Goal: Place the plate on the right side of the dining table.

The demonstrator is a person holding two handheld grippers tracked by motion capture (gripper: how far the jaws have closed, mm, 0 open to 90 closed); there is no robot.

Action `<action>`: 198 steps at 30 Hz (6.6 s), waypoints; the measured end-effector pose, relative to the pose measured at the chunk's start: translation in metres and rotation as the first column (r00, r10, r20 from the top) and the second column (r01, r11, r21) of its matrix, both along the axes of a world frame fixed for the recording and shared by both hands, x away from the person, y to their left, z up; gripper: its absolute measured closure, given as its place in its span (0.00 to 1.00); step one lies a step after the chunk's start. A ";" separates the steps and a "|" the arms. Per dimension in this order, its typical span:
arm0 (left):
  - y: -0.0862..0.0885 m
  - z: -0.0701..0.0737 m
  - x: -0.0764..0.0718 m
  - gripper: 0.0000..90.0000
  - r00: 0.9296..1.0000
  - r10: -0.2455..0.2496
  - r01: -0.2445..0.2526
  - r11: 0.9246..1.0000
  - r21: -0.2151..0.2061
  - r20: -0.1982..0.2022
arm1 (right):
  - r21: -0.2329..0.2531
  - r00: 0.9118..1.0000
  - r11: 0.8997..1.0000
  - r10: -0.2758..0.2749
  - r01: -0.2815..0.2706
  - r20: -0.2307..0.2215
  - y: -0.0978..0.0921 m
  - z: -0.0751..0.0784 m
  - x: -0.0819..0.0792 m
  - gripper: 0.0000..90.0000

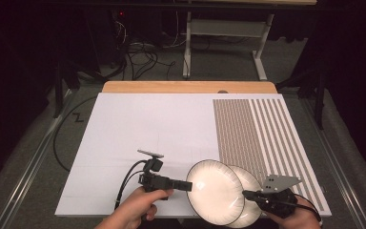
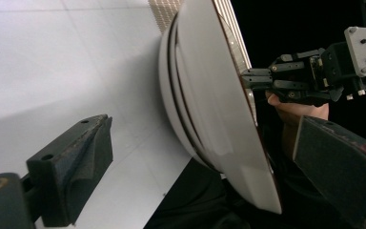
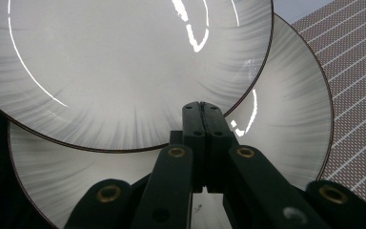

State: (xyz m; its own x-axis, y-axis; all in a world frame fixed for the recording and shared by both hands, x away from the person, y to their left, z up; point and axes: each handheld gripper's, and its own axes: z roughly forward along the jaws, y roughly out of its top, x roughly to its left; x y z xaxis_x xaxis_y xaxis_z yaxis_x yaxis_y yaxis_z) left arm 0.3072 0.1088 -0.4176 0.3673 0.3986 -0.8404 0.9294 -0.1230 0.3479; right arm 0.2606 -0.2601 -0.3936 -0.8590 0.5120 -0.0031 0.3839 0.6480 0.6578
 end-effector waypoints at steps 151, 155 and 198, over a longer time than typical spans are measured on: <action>-0.002 0.033 -0.014 0.86 0.688 0.095 -0.180 0.983 0.043 0.720 | 0.385 0.884 0.870 -0.410 0.307 0.223 -0.027 0.027 0.013 0.02; -0.001 0.034 -0.014 0.86 0.683 0.080 -0.171 0.984 0.052 0.726 | 0.376 0.897 0.881 -0.384 0.287 0.217 -0.014 0.026 0.018 0.03; 0.003 0.035 -0.017 0.87 0.675 0.059 -0.163 0.984 0.071 0.735 | 0.372 0.974 0.904 -0.227 0.208 0.006 0.035 0.007 0.027 0.80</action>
